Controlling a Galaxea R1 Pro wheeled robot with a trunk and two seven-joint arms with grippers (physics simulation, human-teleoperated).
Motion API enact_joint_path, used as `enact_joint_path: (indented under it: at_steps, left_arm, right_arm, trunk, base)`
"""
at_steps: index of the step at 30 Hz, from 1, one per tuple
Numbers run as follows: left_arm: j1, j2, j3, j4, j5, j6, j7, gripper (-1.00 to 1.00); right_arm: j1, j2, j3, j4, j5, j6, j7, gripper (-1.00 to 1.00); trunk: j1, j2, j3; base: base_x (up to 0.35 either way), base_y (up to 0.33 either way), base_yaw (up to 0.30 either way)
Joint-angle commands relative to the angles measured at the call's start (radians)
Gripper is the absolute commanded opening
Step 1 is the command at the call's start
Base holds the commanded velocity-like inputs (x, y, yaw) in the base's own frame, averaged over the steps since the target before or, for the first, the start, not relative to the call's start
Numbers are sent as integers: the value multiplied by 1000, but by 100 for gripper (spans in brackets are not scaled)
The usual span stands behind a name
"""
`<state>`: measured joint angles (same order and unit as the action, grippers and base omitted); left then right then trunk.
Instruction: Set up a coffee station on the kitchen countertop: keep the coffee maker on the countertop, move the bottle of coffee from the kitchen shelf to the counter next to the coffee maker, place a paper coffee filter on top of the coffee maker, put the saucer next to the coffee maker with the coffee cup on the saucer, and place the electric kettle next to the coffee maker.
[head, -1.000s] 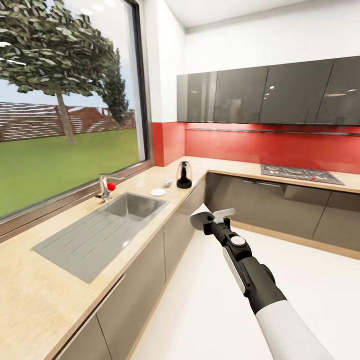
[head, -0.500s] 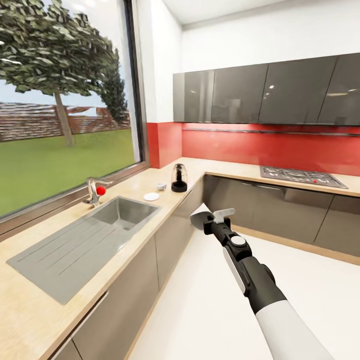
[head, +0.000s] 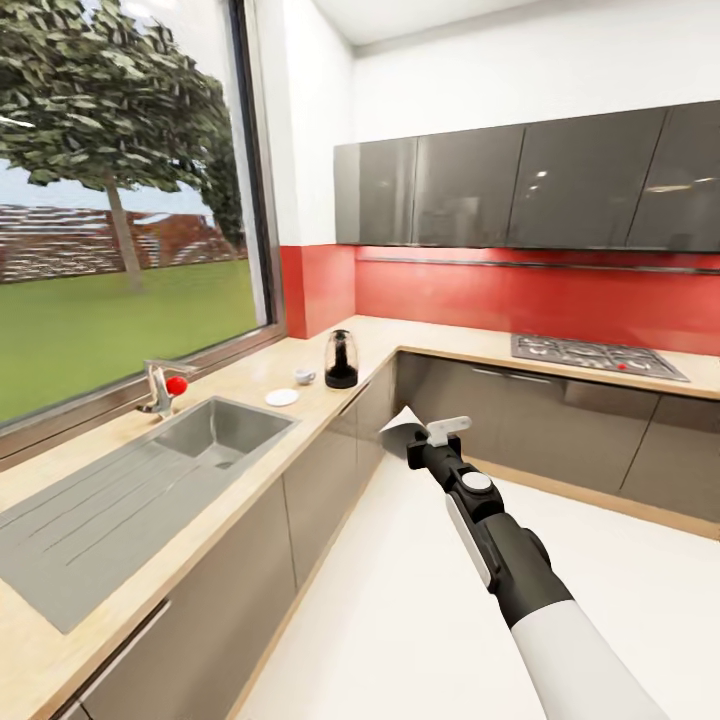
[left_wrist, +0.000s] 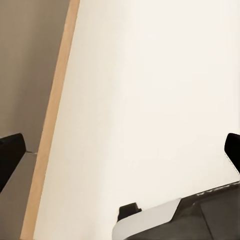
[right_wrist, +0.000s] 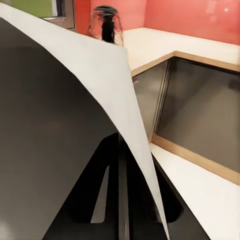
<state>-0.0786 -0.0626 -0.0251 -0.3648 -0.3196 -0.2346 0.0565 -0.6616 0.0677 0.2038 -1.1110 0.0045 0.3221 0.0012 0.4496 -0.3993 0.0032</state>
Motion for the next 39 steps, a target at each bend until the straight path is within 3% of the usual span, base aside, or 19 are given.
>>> enact_joint_path:
  at_steps: [1, 14, 25, 29, 33, 39]
  left_arm:
    - [-1, 1, -3, 1, -7, -3, 6, 100]
    - [0, 4, 0, 1, -5, -3, 8, 100]
    - [5, 16, 11, -5, -1, -3, 17, 100]
    - [8, 32, 50, -4, 9, -3, 18, 100]
    - [10, 41, 119, 2, 30, -4, 15, 100]
    - [11, 42, 139, 5, 35, -4, 15, 100]
  right_arm:
    - [0, 0, 0, -1, -3, 5, 0, -100]
    - [0, 1, 0, -1, -3, 5, 0, -100]
    - [0, 1, 0, -1, -3, 5, 0, -100]
    - [0, 1, 0, -1, -3, 5, 0, -100]
    - [0, 1, 0, -1, -3, 5, 0, -100]
    - [0, 1, 0, -1, -3, 6, 0, -100]
  trunk:
    - [0, -1, 0]
    - [0, -1, 0]
    - [0, -1, 0]
    - [0, -1, 0]
    - [0, -1, 0]
    - [0, -1, 0]
  base:
    - [6, -272, 114]
    - [94, -260, 244]
    - [48, -39, 276]
    - [1, -1, 277]
    - [0, 0, 277]
    - [0, 0, 277]
